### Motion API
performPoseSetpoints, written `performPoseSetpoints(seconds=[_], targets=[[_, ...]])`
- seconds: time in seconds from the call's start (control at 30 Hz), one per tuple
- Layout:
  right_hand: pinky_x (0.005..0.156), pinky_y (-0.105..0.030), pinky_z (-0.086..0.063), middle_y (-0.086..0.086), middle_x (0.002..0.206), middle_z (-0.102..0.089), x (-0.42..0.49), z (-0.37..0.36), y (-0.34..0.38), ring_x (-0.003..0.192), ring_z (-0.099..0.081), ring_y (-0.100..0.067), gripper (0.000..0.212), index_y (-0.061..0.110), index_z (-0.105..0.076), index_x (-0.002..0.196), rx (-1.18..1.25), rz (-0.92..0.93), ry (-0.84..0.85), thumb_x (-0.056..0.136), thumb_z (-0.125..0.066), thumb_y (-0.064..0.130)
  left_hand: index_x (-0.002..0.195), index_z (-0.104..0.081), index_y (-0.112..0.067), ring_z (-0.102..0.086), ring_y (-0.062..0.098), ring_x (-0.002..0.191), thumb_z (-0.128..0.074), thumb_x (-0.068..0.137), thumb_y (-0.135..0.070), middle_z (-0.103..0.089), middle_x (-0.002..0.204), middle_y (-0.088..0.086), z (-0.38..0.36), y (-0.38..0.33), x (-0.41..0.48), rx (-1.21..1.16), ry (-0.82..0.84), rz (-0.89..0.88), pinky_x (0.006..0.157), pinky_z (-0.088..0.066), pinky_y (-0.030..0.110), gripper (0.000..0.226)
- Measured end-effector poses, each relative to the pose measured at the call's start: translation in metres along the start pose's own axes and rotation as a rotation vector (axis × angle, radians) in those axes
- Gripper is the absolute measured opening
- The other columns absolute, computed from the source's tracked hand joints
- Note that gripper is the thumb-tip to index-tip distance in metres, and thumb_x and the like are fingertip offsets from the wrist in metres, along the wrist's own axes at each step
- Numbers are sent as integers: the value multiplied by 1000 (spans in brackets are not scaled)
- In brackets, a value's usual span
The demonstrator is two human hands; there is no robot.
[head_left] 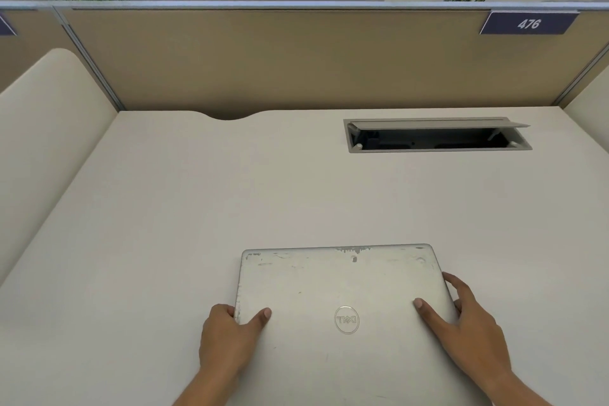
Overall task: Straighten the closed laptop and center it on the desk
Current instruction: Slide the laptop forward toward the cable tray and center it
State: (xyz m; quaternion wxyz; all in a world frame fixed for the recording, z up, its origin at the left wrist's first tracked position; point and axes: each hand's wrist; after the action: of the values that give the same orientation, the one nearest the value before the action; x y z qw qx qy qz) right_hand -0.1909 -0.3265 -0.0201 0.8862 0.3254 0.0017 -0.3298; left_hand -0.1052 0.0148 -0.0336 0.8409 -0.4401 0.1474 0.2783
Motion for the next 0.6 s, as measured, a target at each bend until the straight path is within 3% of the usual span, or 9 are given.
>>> performPoseSetpoints(seconds=[0.3, 0.47, 0.6], targets=[[59, -33, -48, 11, 73, -61, 47, 0, 30, 73, -62, -10, 76, 53, -38, 123, 15, 82, -34, 58, -48, 90, 90, -53, -10, -63, 24, 78, -83, 67, -40, -64, 89, 8, 4, -35, 35, -93, 65, 7, 61, -49, 35, 49], [64, -33, -47, 20, 84, -58, 97, -4, 56, 78, -60, -13, 86, 30, -52, 118, -4, 56, -60, 55, -53, 89, 84, -60, -2, -66, 27, 69, -83, 70, -34, -69, 82, 14, 5, -79, 66, -126, 93, -35, 51, -47, 29, 42], [66, -35, -48, 10, 90, -59, 139, -8, 80, 81, -59, -18, 81, 25, -53, 112, -15, 37, -57, 57, -58, 84, 82, -62, -1, -63, 25, 65, -83, 71, -34, -67, 77, 13, -1, -113, 97, -134, 84, -36, 47, -40, 26, 40]])
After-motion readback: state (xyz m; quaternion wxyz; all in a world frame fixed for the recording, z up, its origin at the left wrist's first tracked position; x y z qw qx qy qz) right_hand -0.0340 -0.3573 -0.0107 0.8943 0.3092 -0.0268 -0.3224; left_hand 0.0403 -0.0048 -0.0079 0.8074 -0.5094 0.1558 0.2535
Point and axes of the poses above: each hand's wrist, its own x-axis towards the middle knuckle, its own z-axis out of the back of the hand, y = z × x
